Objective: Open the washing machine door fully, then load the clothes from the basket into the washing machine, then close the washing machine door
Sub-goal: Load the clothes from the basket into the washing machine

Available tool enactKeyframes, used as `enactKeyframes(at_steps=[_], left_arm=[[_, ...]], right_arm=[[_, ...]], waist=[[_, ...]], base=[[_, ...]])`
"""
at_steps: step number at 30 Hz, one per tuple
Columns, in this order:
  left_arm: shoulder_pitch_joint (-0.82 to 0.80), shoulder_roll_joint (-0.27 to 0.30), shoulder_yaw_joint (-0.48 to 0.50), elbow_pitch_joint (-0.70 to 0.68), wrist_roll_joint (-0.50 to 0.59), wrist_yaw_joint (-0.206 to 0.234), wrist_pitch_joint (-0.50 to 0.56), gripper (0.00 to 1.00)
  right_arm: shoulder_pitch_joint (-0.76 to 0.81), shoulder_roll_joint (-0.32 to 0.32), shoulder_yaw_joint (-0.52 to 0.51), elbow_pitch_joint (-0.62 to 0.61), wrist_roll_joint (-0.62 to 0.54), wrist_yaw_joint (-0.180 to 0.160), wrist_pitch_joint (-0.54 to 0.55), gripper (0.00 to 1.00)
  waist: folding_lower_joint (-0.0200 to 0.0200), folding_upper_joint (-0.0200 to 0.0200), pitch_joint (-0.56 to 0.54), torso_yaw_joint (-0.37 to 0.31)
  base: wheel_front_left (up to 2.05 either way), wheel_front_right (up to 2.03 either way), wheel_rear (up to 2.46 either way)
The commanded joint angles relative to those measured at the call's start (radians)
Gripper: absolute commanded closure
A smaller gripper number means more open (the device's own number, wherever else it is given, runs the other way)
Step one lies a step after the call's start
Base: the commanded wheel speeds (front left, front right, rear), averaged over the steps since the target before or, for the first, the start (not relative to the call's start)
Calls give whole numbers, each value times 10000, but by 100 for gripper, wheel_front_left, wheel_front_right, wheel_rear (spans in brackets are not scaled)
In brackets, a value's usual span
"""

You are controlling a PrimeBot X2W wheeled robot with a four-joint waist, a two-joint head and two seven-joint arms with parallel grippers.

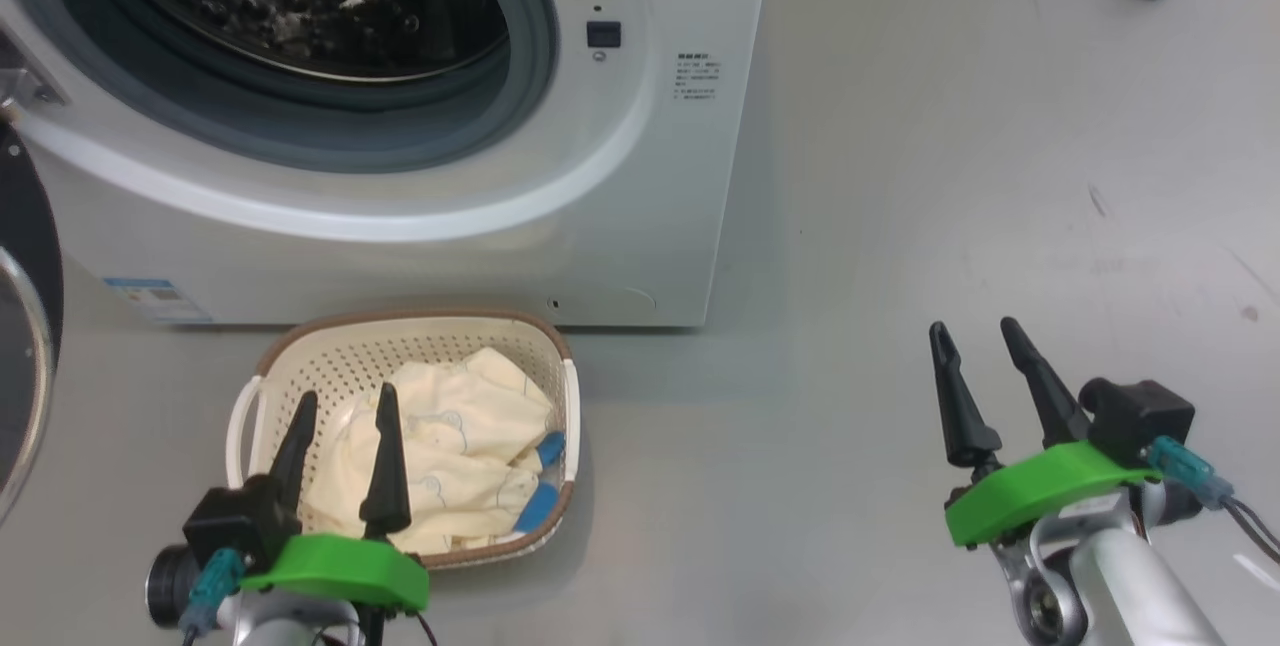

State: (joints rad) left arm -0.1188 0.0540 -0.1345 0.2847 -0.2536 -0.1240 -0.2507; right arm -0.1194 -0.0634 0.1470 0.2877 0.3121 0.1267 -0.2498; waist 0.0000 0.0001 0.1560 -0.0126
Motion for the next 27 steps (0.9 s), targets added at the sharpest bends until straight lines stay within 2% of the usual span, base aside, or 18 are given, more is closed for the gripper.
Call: enactKeyframes(at_steps=[1,12,20,27], left_arm=[[-550,114,315,-251,106,-55,-111,0],[-2218,716,569,1502,7,-59,-111,0],[-3627,1389,664,4031,-287,-63,66,0],[-4789,2085,386,6361,-227,-61,776,0]], right_arm=[[-560,-96,114,-319,-92,40,-120,0],[-1375,-10,67,-584,-251,40,-120,0],[-1766,85,224,-710,-164,40,-120,0],[-2038,124,505,-896,93,40,-120,0]], waist=[[0,-1,517,-220],[0,-1,2857,-1180],[0,-1,4090,-2019],[0,-1,4836,-2725]], base=[[0,0,0],[0,0,0],[0,0,0],[0,0,0]])
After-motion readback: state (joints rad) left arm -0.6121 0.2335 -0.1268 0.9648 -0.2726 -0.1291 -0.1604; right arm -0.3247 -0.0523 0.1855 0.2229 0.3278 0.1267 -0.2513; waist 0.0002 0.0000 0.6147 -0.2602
